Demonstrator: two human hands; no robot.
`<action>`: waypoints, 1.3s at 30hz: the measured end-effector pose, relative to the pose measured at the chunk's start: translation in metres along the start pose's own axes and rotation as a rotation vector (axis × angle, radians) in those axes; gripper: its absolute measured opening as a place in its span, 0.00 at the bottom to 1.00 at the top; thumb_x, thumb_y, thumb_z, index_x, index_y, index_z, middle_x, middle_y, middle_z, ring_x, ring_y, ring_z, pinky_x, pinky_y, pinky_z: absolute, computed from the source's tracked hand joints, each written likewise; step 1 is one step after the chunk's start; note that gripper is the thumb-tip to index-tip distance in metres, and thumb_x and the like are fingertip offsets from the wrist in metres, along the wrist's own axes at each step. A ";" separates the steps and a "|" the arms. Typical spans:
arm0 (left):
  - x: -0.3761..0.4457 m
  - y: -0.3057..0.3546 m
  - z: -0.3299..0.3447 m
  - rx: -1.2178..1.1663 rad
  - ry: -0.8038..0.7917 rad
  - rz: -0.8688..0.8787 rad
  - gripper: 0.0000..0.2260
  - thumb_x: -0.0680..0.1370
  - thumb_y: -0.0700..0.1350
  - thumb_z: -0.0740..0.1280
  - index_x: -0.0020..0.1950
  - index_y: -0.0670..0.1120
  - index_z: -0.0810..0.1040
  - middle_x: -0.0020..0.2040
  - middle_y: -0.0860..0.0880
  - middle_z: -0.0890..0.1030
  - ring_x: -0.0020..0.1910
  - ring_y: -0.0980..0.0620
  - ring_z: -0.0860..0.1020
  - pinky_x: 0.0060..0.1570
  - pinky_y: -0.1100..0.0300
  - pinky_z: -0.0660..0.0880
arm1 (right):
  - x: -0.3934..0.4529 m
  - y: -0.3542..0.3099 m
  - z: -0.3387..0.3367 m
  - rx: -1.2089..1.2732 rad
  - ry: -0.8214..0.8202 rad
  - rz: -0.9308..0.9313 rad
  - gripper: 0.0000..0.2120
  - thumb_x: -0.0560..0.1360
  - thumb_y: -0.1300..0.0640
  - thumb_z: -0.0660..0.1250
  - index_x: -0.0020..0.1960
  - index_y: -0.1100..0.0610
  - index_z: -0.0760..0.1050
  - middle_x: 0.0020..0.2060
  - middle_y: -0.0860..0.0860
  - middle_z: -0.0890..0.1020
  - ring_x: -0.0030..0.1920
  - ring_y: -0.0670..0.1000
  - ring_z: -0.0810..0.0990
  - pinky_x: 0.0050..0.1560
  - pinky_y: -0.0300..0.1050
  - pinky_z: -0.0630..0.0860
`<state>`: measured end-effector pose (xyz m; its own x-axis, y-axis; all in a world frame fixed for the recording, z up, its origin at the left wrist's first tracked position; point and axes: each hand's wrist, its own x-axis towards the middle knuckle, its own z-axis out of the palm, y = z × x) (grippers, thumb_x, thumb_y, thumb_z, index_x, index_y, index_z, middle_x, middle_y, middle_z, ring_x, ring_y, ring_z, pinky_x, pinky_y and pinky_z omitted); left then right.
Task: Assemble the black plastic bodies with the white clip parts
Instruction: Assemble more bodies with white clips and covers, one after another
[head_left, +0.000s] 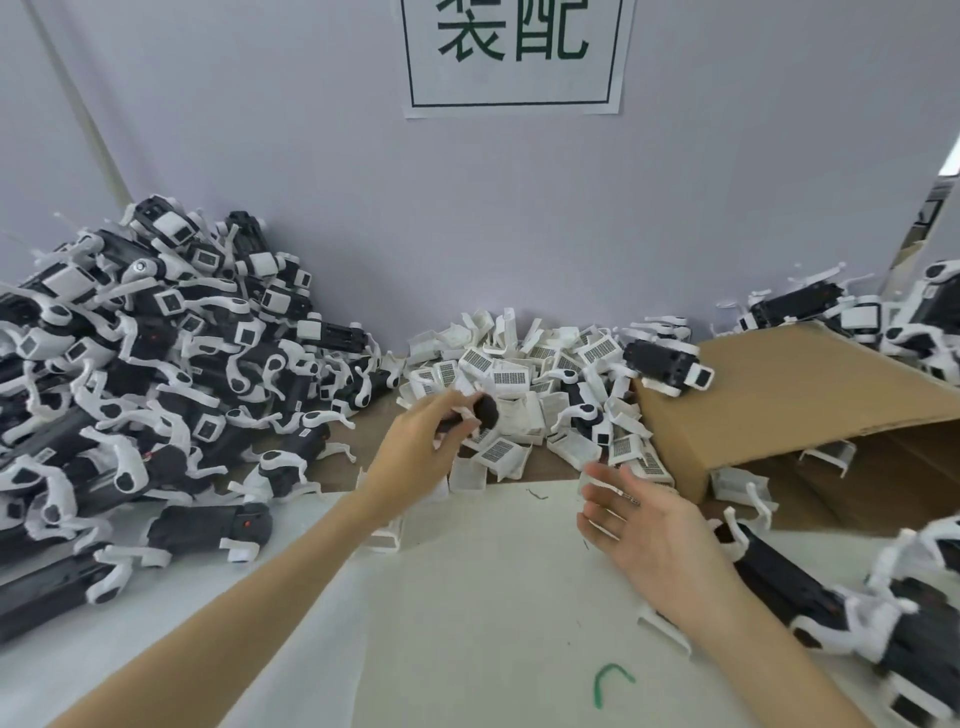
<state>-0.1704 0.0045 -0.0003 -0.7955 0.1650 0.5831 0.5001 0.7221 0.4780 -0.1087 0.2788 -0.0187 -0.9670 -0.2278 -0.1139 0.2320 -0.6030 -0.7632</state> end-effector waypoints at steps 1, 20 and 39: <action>-0.012 0.011 -0.003 -0.055 0.020 0.041 0.10 0.84 0.41 0.70 0.65 0.45 0.82 0.60 0.47 0.84 0.51 0.56 0.82 0.57 0.63 0.77 | -0.001 0.002 0.002 -0.062 0.000 -0.022 0.16 0.76 0.53 0.69 0.57 0.63 0.85 0.45 0.59 0.83 0.42 0.55 0.83 0.48 0.50 0.83; -0.122 0.071 -0.003 -0.292 0.021 0.214 0.10 0.88 0.40 0.60 0.66 0.50 0.76 0.73 0.59 0.77 0.74 0.51 0.75 0.79 0.47 0.62 | -0.011 0.036 0.037 -0.009 -0.166 0.089 0.22 0.81 0.58 0.64 0.72 0.66 0.74 0.68 0.67 0.78 0.62 0.61 0.82 0.62 0.57 0.80; -0.109 0.049 -0.003 -1.091 -0.001 -0.568 0.29 0.77 0.62 0.72 0.70 0.42 0.79 0.61 0.39 0.82 0.49 0.41 0.83 0.59 0.46 0.80 | -0.004 0.046 0.046 -0.111 -0.185 -0.040 0.27 0.74 0.60 0.74 0.69 0.69 0.73 0.65 0.63 0.82 0.67 0.60 0.81 0.70 0.51 0.75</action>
<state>-0.0579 0.0201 -0.0387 -0.9935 0.0112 0.1131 0.1067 -0.2483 0.9628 -0.0894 0.2168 -0.0238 -0.9371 -0.3479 0.0282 0.1713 -0.5290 -0.8312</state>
